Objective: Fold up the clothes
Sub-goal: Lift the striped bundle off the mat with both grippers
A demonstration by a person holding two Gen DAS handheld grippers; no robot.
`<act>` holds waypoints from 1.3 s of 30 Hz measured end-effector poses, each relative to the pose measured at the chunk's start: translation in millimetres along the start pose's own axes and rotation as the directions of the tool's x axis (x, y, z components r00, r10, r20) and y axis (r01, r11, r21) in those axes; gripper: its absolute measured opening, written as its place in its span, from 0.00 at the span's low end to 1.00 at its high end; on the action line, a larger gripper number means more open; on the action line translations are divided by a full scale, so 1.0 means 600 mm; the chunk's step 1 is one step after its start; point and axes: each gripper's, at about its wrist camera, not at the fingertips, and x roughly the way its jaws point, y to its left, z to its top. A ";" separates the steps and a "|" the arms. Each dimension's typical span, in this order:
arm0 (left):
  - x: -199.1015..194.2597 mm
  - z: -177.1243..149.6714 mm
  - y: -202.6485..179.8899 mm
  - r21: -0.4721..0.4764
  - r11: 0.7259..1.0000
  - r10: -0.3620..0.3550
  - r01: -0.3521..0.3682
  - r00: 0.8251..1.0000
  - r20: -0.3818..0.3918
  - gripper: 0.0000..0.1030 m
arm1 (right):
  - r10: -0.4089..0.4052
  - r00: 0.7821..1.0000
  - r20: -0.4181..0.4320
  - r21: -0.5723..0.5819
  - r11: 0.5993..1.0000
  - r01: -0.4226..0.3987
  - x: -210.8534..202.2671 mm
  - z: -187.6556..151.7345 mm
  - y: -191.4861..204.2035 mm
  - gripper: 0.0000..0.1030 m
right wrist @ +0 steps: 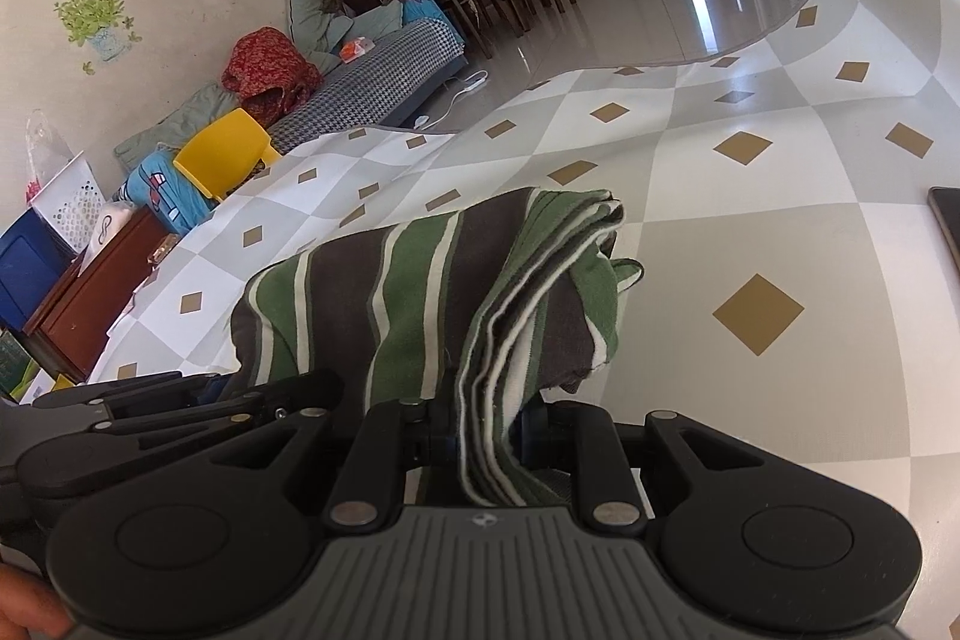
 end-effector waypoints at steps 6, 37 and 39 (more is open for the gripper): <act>-0.025 0.003 -0.008 0.010 1.000 0.021 -0.021 1.000 0.018 0.22 | 0.019 0.999 0.030 -0.010 1.000 -0.019 -0.020 0.000 0.007 0.17; -0.078 0.025 -0.030 0.017 0.997 0.073 -0.075 0.994 0.082 0.22 | 0.064 0.992 0.104 -0.019 0.998 -0.063 -0.055 0.008 0.018 0.17; -0.078 0.025 -0.030 0.015 0.997 0.075 -0.076 0.994 0.084 0.22 | 0.066 0.992 0.105 -0.021 0.998 -0.064 -0.056 0.009 0.020 0.17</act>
